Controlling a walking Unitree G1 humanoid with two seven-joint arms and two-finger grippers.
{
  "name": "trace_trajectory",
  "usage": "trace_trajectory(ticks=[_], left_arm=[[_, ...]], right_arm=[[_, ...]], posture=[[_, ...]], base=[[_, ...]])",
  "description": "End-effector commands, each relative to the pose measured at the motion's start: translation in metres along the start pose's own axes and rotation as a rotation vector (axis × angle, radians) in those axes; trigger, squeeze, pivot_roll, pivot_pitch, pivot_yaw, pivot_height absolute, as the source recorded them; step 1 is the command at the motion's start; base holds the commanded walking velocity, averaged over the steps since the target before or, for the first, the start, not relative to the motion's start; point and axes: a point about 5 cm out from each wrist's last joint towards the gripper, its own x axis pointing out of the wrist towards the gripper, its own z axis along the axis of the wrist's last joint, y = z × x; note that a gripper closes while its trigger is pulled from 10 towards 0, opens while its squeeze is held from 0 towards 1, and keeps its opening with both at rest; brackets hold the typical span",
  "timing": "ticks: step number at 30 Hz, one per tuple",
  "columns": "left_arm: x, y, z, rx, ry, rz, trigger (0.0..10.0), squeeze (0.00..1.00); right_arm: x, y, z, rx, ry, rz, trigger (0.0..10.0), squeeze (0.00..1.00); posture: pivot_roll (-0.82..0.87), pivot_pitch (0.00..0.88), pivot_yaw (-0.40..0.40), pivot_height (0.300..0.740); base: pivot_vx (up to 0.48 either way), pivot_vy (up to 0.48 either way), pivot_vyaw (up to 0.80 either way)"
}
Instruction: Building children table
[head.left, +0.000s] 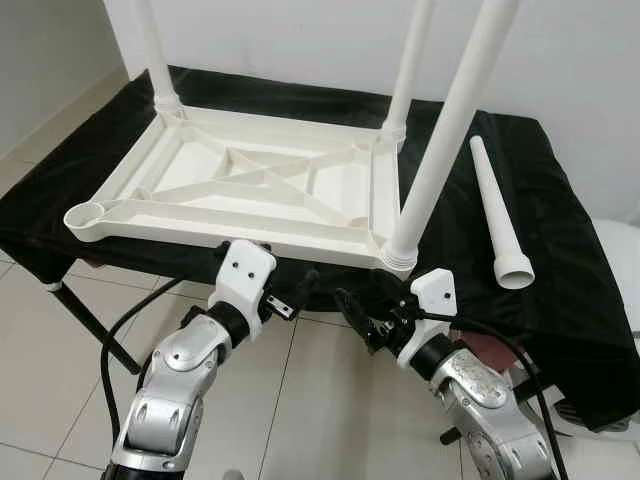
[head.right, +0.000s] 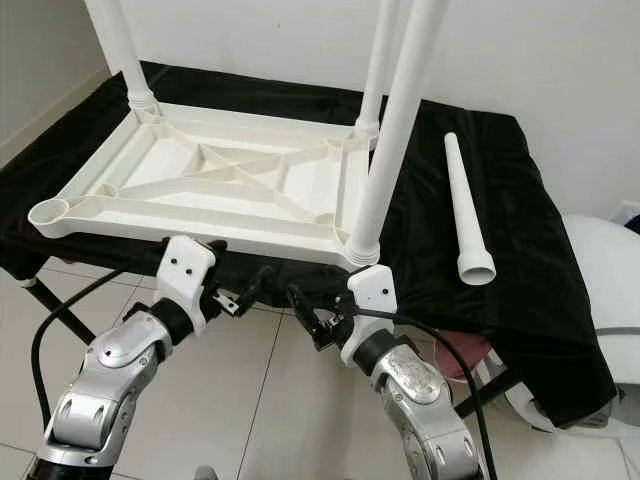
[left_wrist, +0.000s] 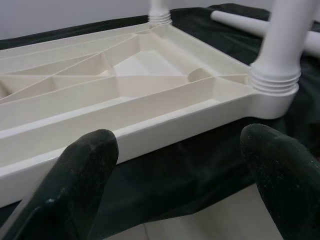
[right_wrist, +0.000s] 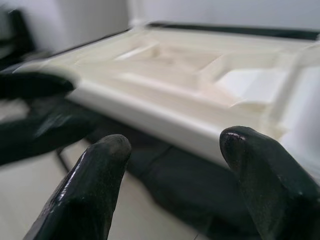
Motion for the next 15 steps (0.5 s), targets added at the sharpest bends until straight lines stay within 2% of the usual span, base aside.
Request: trace_trajectory(ticks=[1,2,6,9,12,14,15], left_arm=[[-0.001,0.012,-0.002,0.009,0.011,0.147,10.0,0.0],[-0.001,0.018,-0.003,-0.002,0.021,0.183,10.0,0.0],[-0.008,0.023,-0.004,0.029,0.038,0.203,10.0,0.0],[-0.027,0.028,-0.008,0.098,0.073,0.19,10.0,0.0],[-0.032,0.029,-0.008,0.105,0.084,0.188,10.0,0.0],[-0.051,0.035,-0.011,0.139,0.121,0.185,10.0,0.0],[-0.054,0.039,-0.01,0.15,0.124,0.202,10.0,0.0]], right_arm=[[0.001,-0.005,-0.001,-0.019,-0.003,-0.035,10.0,0.0],[0.005,-0.006,0.001,-0.034,-0.015,-0.041,10.0,0.0],[0.011,-0.004,0.004,-0.044,-0.025,-0.017,10.0,0.0],[0.015,0.0,0.006,-0.052,-0.03,0.035,10.0,0.0],[0.016,0.0,0.006,-0.056,-0.031,0.047,10.0,0.0],[0.022,0.0,0.007,-0.064,-0.039,0.066,10.0,0.0],[0.025,-0.002,0.008,-0.064,-0.045,0.067,10.0,0.0]], posture=[[0.01,0.058,-0.035,0.74],[0.02,0.057,-0.043,0.74],[0.03,0.053,-0.056,0.74],[0.04,0.052,-0.058,0.74],[0.04,0.052,-0.058,0.74],[0.08,0.051,-0.072,0.74],[0.09,0.053,-0.079,0.74]], base=[[0.0,0.0,0.0],[0.0,0.0,0.0],[0.0,0.0,0.0],[0.0,0.0,0.0],[0.0,0.0,0.0],[0.0,0.0,0.0],[0.0,0.0,0.0]])
